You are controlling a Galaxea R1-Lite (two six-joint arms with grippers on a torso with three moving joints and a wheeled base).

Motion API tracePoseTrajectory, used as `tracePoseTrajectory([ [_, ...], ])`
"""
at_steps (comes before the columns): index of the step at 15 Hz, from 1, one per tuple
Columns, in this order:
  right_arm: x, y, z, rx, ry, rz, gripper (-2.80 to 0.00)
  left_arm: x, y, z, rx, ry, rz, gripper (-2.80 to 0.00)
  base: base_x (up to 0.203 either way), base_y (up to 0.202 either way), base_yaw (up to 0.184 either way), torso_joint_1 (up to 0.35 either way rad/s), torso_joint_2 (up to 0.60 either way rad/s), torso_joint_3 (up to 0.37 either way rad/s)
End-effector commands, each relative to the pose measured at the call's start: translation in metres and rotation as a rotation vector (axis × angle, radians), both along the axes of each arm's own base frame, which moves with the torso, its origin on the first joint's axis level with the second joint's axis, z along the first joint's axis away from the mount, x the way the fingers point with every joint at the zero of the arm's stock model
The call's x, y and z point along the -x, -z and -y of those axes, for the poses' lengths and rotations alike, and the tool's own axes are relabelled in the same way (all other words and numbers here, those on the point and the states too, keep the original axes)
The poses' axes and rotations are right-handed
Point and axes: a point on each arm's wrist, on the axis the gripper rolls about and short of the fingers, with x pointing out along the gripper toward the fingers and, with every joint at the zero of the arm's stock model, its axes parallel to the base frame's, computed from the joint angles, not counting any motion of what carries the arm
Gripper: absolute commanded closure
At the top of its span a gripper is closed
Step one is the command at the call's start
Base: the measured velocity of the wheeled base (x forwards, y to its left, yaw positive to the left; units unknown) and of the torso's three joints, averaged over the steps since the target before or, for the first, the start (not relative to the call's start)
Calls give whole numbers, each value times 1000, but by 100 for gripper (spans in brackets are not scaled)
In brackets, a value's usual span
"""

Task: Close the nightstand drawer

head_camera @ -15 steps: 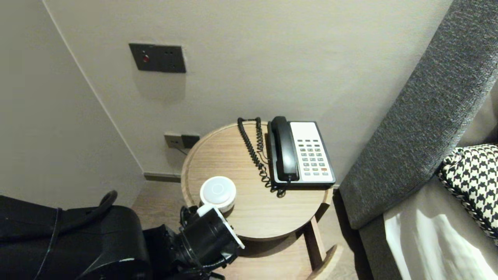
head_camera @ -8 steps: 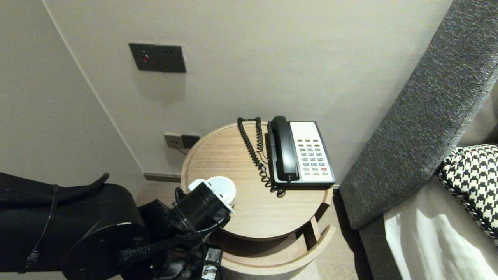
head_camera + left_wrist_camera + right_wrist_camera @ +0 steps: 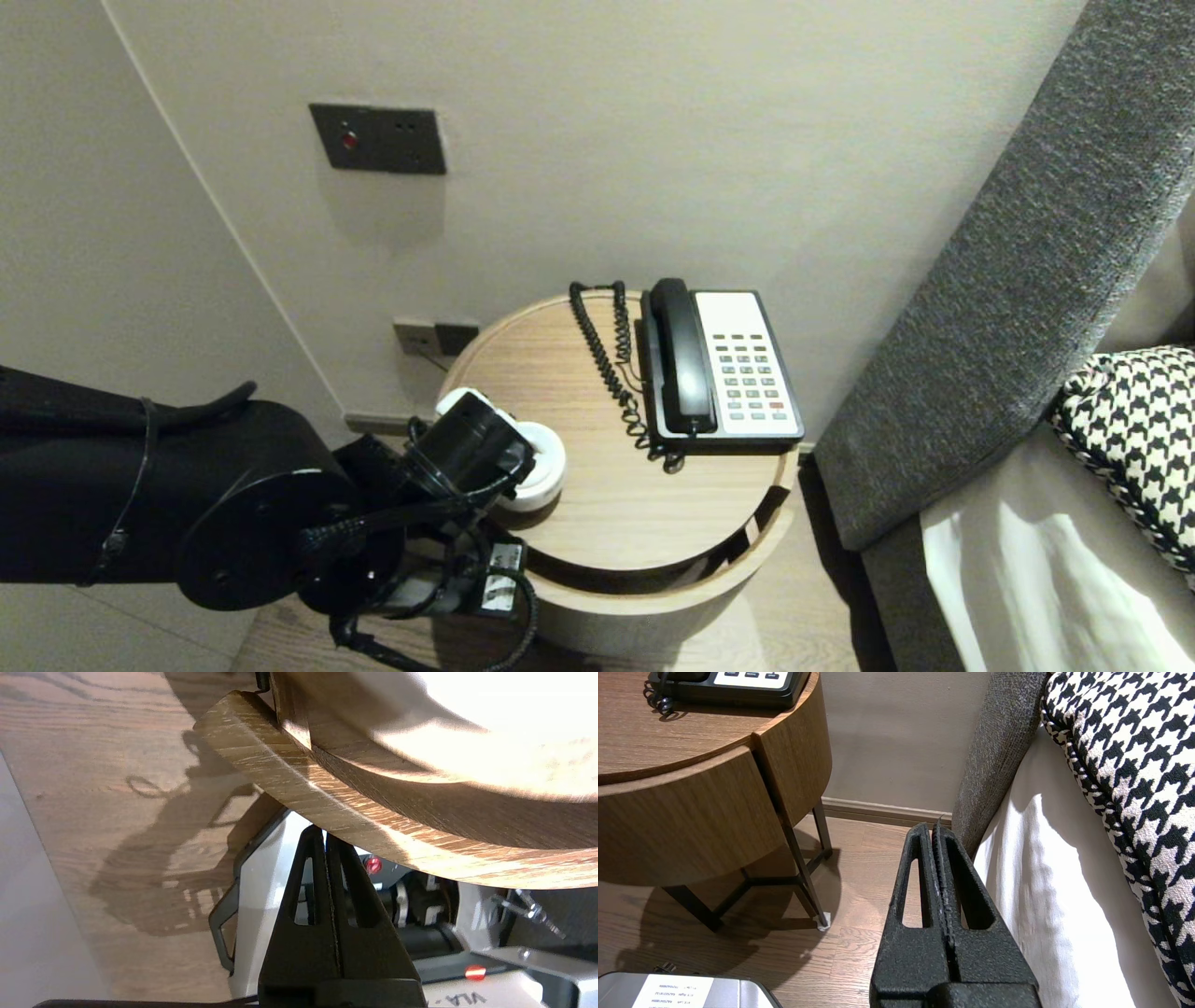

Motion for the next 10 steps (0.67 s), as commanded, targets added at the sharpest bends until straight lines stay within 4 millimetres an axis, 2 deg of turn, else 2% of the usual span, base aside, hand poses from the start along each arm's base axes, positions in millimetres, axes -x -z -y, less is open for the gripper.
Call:
tracePoseTrajectory([
  [1,0,0,0,1,0,-1,0,-7,-4,0,13,-19,13,0,0,0,0,0,0,0],
  [6,0,0,0,1,0,-1,0,-16,-10,2,36,-41,37,0,0,0,0,0,0,0],
  [10,0,0,0,1,0,-1,0,-15,-12,0,37,-42,38,0,0,0,0,0,0,0],
])
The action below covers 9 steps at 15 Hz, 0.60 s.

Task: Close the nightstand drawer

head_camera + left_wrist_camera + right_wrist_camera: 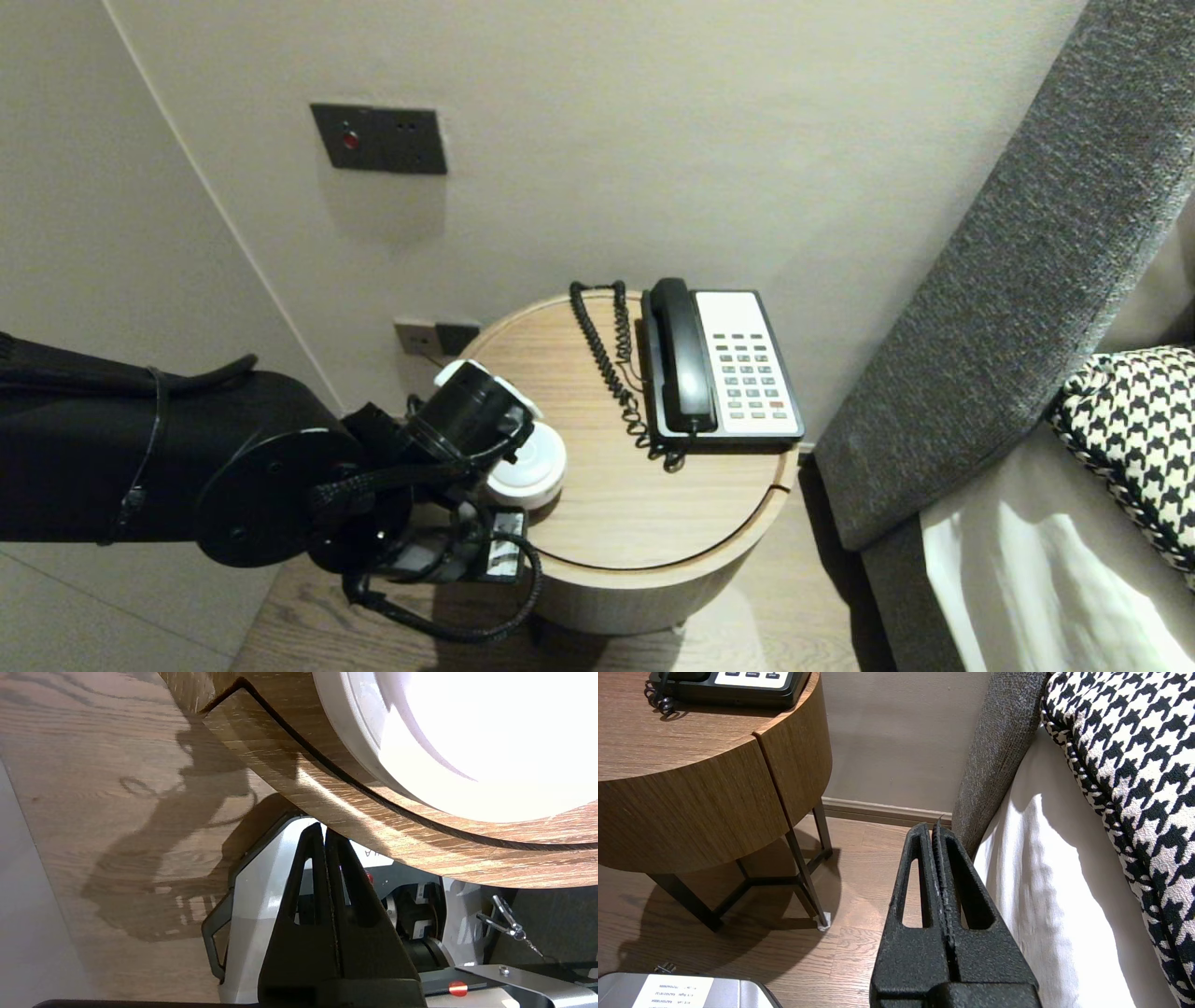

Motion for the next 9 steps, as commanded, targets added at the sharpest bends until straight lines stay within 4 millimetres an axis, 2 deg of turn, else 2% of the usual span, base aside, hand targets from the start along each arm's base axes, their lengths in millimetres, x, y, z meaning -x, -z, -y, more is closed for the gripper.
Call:
tracePoseTrajectory([
  [1,0,0,0,1,-1,-1,0,2,0,-2,3,-4,2,0,0,0,0,0,0,0],
  [6,0,0,0,1,-1,-3,0,22,10,-6,-38,35,-40,0,0,0,0,0,0,0],
  [9,0,0,0,1,-2,-1,0,44,22,-16,-81,73,-82,0,0,0,0,0,0,0],
])
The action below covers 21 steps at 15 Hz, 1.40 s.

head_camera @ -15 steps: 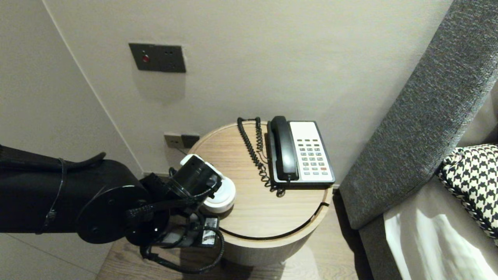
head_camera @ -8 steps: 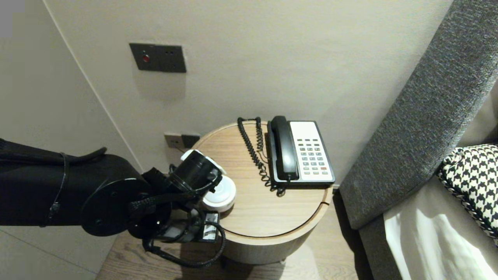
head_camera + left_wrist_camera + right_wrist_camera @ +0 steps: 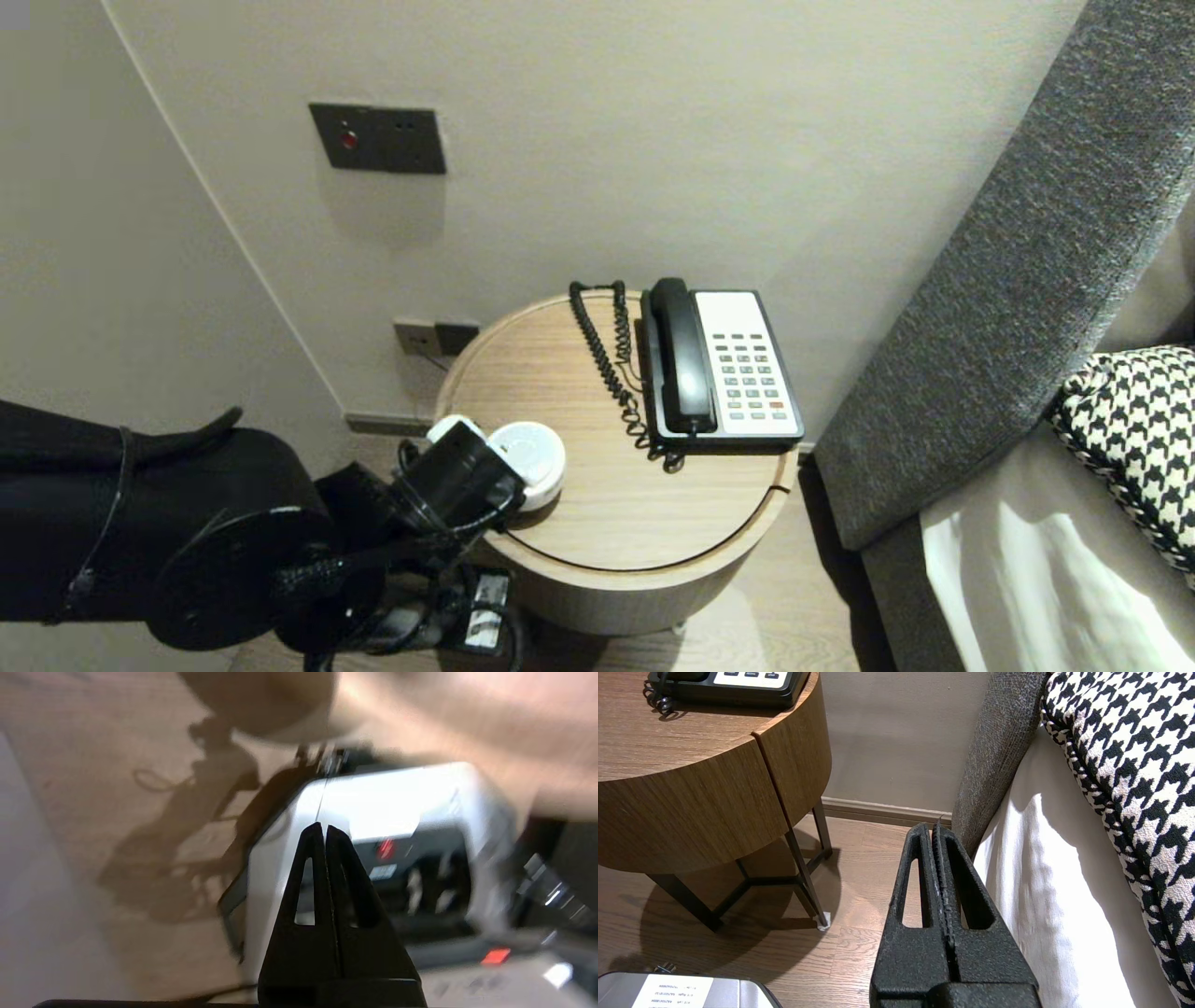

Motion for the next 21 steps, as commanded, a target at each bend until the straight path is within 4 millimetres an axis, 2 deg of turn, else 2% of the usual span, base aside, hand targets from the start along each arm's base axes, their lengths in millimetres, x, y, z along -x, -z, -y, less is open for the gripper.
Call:
tracePoseTrajectory([
  [1,0,0,0,1,0,-1,0,17,2,-13,-15,10,-15,0,0,0,0,0,0,0],
  [3,0,0,0,1,0,-1,0,28,3,-28,-21,0,-19,0,0,0,0,0,0,0],
  [7,0,0,0,1,0,-1,0,32,-5,-74,14,-129,18,0,0,0,0,0,0,0],
  [10,0,0,0,1,0,-1,0,31,-26,-111,28,-250,148,0,0,0,0,0,0,0],
  [14,0,0,0,1,0,-1,0,44,-61,-156,-5,-345,355,0,0,0,0,0,0,0],
  [16,0,0,0,1,0,-1,0,52,-75,-167,-14,-388,423,0,0,0,0,0,0,0],
  [18,0,0,0,1,-1,-1,0,77,-100,-183,-36,-453,453,0,0,0,0,0,0,0],
  [21,0,0,0,1,0,-1,0,111,-111,-195,-58,-515,464,0,0,0,0,0,0,0],
])
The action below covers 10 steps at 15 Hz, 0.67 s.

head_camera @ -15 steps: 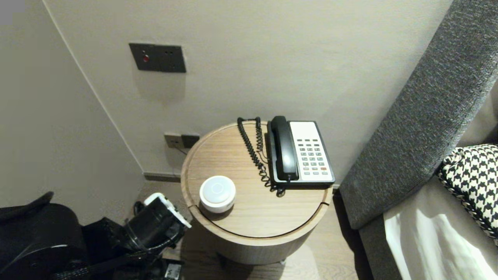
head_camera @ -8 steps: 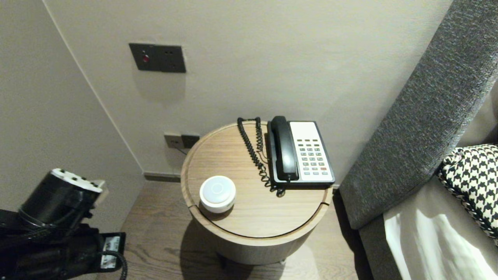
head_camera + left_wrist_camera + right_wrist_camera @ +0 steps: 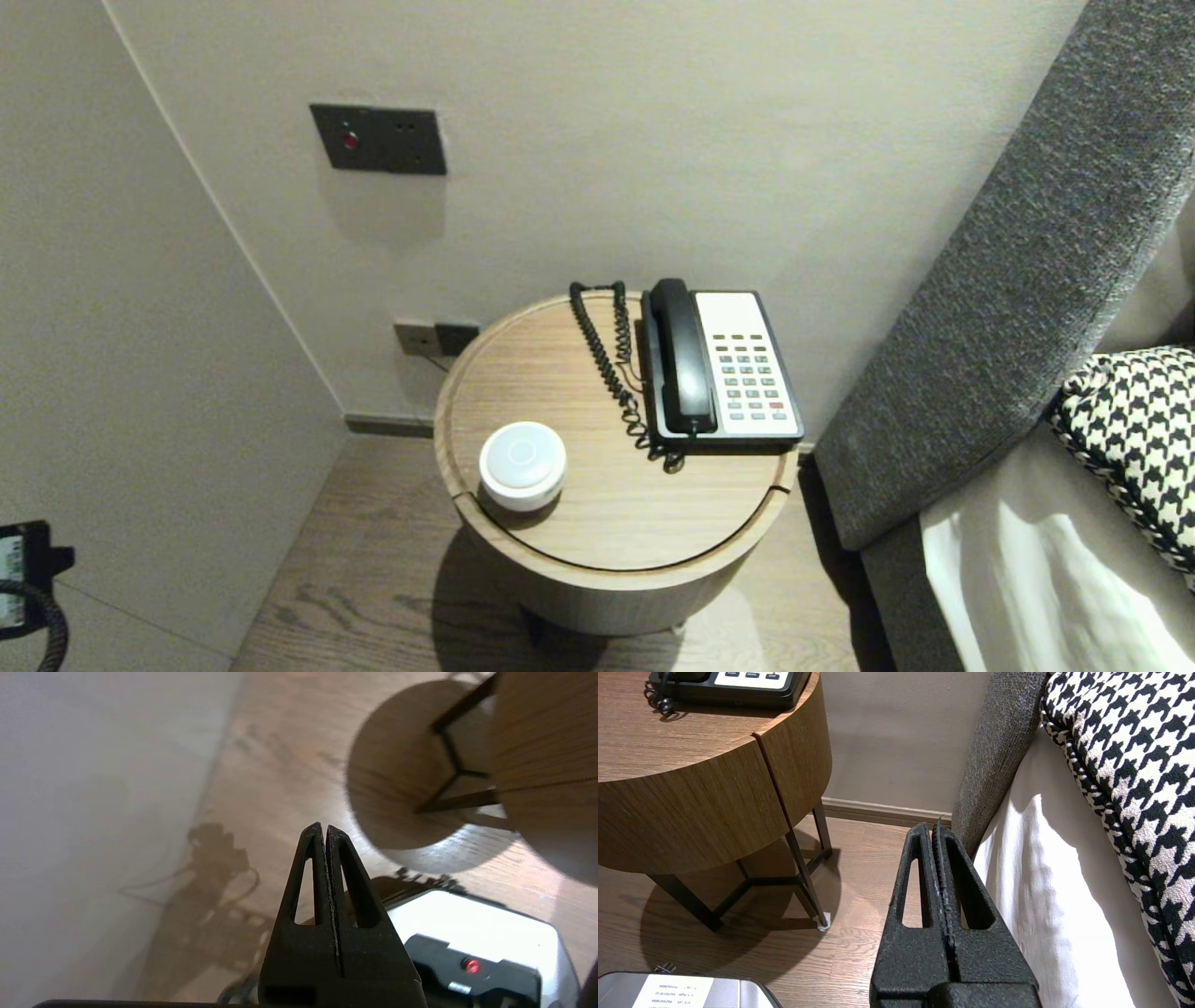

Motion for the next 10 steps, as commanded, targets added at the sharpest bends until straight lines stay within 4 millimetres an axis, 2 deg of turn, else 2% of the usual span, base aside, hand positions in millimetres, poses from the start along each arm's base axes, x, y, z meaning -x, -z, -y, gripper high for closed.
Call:
tracePoseTrajectory([
  [1,0,0,0,1,-2,-1,0,31,-8,-10,-1,-66,73,0,0,0,0,0,0,0],
  [6,0,0,0,1,-1,-1,0,61,17,-21,-6,-307,37,0,0,0,0,0,0,0],
  [8,0,0,0,1,-1,-1,0,78,30,-22,2,-332,56,0,0,0,0,0,0,0],
  [10,0,0,0,1,-1,-1,0,93,45,-21,17,-276,106,0,0,0,0,0,0,0],
])
